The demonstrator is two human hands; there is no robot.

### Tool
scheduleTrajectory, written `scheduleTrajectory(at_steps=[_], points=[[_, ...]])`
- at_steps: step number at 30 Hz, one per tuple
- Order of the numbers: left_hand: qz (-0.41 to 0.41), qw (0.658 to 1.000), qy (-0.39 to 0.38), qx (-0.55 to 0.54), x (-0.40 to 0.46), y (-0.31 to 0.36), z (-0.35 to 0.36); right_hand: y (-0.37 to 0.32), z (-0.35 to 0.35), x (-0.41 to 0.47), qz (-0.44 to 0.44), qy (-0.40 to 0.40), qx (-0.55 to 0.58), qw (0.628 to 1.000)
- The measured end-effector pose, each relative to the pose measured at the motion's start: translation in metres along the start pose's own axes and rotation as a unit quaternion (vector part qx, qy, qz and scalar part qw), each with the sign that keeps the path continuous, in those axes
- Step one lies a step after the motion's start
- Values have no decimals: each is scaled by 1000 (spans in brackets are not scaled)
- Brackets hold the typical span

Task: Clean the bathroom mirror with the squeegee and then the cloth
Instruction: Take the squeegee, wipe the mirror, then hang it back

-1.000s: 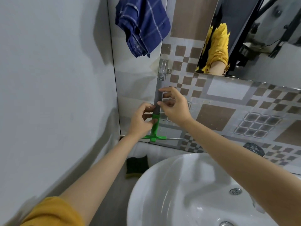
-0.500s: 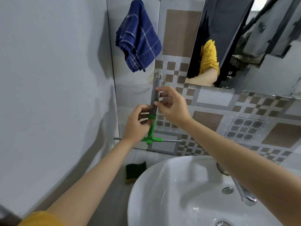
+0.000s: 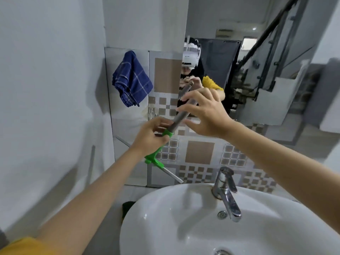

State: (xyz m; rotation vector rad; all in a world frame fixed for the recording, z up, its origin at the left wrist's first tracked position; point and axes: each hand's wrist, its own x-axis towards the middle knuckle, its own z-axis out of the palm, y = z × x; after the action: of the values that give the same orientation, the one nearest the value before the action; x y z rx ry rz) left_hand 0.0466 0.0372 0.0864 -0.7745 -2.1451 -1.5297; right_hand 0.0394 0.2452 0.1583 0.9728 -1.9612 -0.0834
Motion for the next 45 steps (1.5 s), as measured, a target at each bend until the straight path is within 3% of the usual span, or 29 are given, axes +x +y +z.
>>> scheduleTrajectory(at_steps=[4,9,14,21,28,33,40,45], points=[[3,997,-73,22,14,37,16,24,-50,-5,3,-145,70,987],[3,993,-107,47,26,72,43,43,-95,-24,29,-214,100,971],[37,991,-73,102,35,96,66,65,-124,-51,52,-193,103,974],[129,964,-25,232,33,119,90,96,-152,-91,83,-156,85,981],[203,939,-20,276,46,148,118,113,-177,-100,126,-212,158,956],[245,925,4,291,68,168,126,126,-180,-100,156,-168,183,956],[302,895,33,328,110,194,120,149,-186,-80,187,-48,166,967],[330,858,130,373,150,207,89,170,-196,-40,184,16,102,977]])
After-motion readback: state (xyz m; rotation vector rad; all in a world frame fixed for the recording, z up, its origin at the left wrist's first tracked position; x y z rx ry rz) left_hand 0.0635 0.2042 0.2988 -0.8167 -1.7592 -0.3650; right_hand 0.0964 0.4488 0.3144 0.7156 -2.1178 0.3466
